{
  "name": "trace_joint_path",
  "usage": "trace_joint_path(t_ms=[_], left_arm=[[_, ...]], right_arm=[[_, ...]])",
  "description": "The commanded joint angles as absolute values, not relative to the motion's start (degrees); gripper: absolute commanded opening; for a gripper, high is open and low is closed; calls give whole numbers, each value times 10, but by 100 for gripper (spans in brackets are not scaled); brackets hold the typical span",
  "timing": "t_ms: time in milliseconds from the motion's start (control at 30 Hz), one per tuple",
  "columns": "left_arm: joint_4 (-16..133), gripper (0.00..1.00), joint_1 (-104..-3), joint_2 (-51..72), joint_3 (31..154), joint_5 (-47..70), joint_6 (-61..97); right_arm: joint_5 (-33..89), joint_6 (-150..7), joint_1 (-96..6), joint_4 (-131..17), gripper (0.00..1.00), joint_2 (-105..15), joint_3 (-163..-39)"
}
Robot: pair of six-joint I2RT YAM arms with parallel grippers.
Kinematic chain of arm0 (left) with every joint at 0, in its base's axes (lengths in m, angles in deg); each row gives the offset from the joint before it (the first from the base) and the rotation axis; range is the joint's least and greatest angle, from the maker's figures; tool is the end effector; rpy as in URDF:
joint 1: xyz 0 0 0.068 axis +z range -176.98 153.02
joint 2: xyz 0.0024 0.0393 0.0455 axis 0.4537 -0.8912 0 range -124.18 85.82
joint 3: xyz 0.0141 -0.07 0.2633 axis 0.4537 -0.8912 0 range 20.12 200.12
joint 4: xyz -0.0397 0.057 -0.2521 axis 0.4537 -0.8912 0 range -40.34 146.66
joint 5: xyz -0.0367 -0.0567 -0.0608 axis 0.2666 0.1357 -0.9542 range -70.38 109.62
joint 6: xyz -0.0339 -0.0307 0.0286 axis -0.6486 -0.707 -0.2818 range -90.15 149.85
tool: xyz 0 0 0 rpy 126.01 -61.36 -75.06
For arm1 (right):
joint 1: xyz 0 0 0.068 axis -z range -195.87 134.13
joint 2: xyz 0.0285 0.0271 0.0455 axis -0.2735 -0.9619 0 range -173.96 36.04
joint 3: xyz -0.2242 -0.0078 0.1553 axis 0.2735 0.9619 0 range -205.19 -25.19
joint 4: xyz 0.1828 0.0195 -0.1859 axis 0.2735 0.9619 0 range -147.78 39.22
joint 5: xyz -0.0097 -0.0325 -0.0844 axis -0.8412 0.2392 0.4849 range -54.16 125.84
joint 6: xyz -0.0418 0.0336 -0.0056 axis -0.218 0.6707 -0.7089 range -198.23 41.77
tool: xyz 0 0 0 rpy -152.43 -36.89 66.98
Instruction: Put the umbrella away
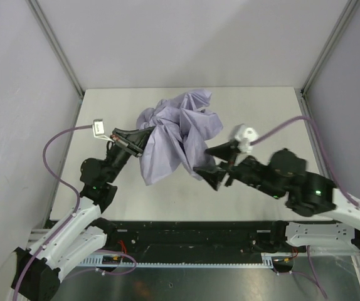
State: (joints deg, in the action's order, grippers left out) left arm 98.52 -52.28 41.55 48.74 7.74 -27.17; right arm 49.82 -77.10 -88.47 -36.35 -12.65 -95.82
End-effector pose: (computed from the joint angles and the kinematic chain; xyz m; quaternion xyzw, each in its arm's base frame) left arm 0.1603 -0.0838 0.3377 -0.0590 0.5295 -0.5970 0.5998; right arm 0.0559 0.1492 0.4600 -0.3380 0.6176 0.3544 0.6154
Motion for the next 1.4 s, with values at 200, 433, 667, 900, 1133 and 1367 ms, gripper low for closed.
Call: trace_joint_path(t_ms=[200, 433, 667, 900, 1133, 1367], left_arm=[[1039, 0, -519, 412, 533, 19, -282], [1056, 0, -520, 408, 551, -51, -299], [1083, 0, -519, 403, 569, -139, -284], [1120, 0, -520, 403, 576, -221, -252], [1145, 0, -519, 403, 589, -264, -264], [1195, 0, -519, 405, 589, -290, -294]], right_arm=[[300, -716, -922, -583, 40, -297, -990], [282, -607, -904, -584, 49, -419, -1105], [236, -697, -906, -393, 63, -365, -1189], [448, -695, -873, -326, 85, -154, -1078], [473, -764, -835, -248, 89, 3, -977], [455, -773, -834, -234, 89, 43, -888]])
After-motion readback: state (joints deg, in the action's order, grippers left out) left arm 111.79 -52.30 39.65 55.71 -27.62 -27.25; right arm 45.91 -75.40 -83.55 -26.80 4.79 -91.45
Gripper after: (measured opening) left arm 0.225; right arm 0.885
